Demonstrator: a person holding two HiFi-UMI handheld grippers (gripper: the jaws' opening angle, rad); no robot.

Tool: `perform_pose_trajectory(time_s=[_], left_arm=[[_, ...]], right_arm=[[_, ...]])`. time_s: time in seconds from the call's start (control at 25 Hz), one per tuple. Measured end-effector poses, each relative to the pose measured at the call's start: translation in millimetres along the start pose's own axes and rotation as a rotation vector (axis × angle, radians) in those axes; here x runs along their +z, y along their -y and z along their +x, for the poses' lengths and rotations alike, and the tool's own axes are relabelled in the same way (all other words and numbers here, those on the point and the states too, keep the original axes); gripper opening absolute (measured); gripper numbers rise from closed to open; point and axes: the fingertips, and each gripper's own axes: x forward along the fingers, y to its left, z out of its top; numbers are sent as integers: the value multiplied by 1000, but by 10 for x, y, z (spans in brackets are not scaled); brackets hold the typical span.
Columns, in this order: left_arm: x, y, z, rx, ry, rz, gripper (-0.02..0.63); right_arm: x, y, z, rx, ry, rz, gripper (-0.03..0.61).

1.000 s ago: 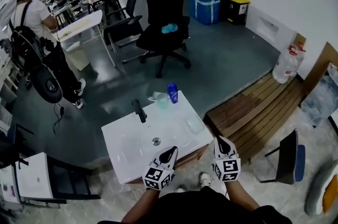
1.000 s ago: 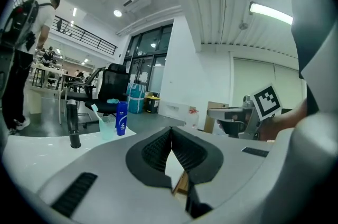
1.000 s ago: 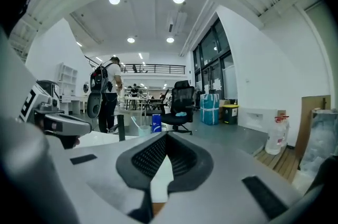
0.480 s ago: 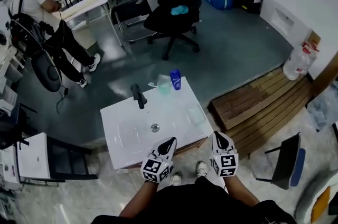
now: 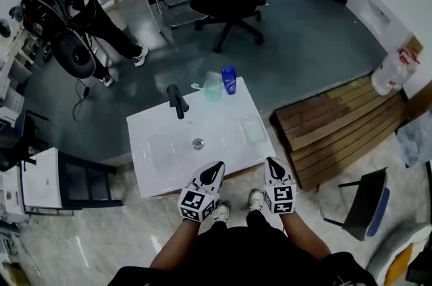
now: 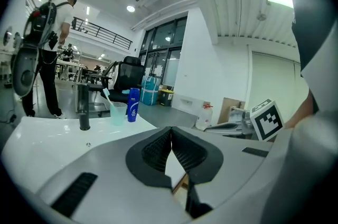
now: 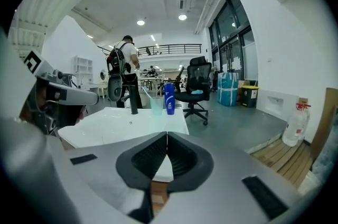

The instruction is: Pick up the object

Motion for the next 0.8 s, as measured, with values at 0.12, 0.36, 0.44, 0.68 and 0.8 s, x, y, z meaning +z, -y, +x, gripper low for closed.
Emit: perform_pose_trajectory(time_s=[0.12, 0.36, 0.44, 0.68, 0.8], left_arm=[[-68, -49, -22, 29, -10, -16, 20], [-201, -171, -107, 88, -31, -40, 20], [-261, -226, -151, 111, -40, -51, 20], [-383, -322, -256, 165, -46, -101, 20], [-387, -348, -297, 189, -36, -124, 20]], right_arm=[[-79, -11, 117, 22, -28, -9, 20], [-244, -48, 378, 63, -92, -9, 149], [-289, -29, 468, 52, -97, -3, 219], [-359, 26, 779, 52, -134, 11, 365], [-401, 20, 948, 74, -166, 14, 396]])
